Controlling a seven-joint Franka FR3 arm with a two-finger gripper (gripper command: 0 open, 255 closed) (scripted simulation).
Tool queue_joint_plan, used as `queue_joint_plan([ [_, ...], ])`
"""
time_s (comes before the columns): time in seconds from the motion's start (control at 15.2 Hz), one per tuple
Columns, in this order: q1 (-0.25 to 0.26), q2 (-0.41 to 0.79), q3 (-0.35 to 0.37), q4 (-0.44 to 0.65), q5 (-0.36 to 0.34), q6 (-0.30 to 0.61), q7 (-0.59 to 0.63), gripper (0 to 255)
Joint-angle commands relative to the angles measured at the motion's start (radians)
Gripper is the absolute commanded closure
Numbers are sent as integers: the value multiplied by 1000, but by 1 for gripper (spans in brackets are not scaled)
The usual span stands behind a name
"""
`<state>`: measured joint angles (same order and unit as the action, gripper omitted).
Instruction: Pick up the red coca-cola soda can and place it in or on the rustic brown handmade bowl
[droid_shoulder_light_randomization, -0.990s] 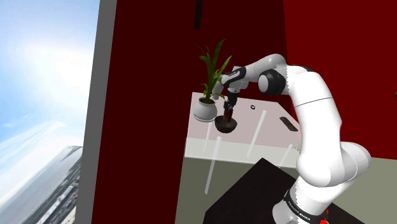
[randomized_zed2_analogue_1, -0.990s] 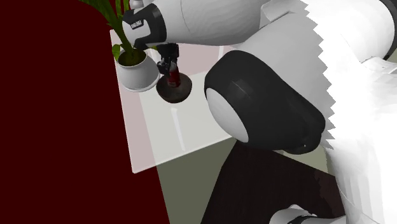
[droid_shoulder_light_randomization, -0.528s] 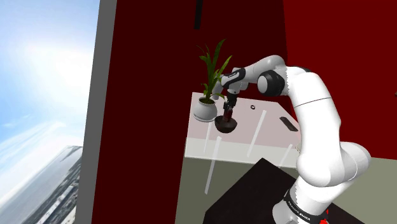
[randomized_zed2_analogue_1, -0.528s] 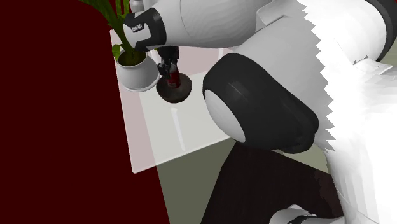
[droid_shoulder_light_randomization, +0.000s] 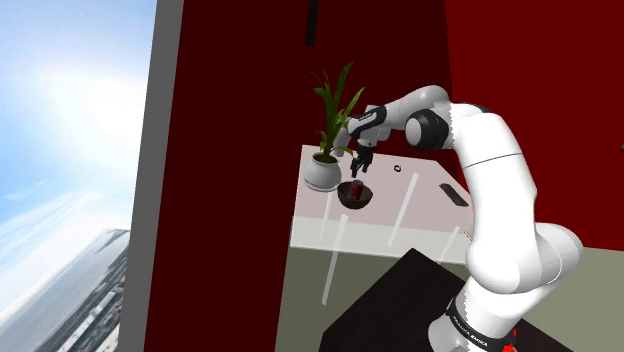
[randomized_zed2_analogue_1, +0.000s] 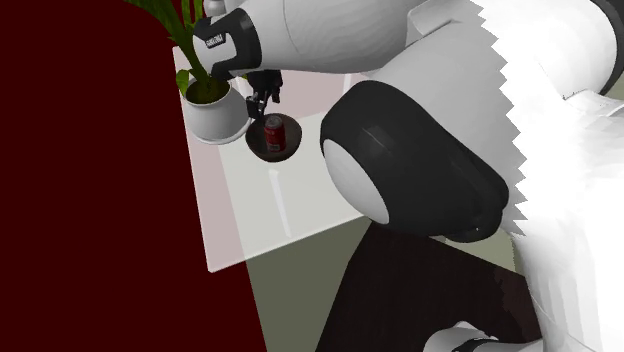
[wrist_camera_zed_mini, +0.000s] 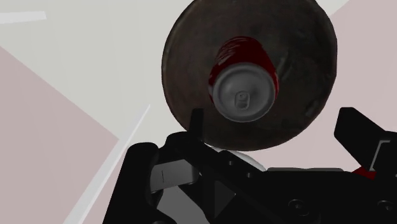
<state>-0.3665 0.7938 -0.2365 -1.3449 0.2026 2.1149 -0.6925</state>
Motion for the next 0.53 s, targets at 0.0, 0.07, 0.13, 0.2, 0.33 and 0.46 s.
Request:
queue_joint_plan([
  [0.0, 0, -22, -4, 18, -5, -39, 3, 0],
  [0.07, 1, -37, -7, 27, -9, -63, 6, 0],
  [0.13, 2, -49, -9, 35, -12, -82, 7, 0],
  [0.2, 2, -49, -9, 35, -12, -82, 7, 0],
  [0.33, 2, -49, -9, 35, -12, -82, 7, 0],
  [0.46, 2, -49, -9, 35, -12, -82, 7, 0],
])
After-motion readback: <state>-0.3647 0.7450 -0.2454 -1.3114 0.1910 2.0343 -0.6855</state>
